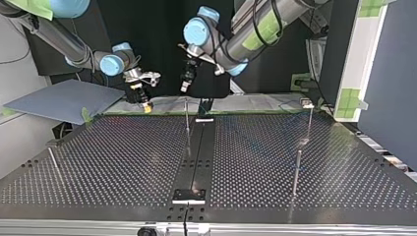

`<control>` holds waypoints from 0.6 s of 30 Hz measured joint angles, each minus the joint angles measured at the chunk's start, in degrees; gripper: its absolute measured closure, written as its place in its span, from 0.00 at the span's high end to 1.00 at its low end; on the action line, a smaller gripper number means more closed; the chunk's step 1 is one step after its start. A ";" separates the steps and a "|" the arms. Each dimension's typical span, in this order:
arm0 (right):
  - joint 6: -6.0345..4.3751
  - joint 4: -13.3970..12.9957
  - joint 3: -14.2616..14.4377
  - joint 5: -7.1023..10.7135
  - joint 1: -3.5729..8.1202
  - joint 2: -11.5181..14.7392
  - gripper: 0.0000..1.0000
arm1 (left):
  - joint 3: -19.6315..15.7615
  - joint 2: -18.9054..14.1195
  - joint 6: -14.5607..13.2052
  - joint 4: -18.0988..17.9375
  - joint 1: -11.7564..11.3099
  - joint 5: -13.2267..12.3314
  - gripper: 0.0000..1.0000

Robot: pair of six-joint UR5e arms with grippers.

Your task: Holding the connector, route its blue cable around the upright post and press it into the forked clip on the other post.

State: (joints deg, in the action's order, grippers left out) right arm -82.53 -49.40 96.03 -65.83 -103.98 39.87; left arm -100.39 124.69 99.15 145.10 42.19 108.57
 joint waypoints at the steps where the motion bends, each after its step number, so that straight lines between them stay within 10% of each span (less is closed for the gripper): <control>1: -0.10 -0.03 0.00 0.00 0.08 0.00 0.00 | -0.63 -0.61 0.33 -0.59 0.00 0.50 0.95; 18: -1.19 0.11 0.00 -0.13 1.25 0.00 0.00 | -8.98 -8.97 3.98 -4.43 -0.75 1.74 0.95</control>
State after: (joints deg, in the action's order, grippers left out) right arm -83.72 -49.29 96.03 -65.96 -102.72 39.87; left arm -109.37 115.72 103.13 140.67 41.44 110.30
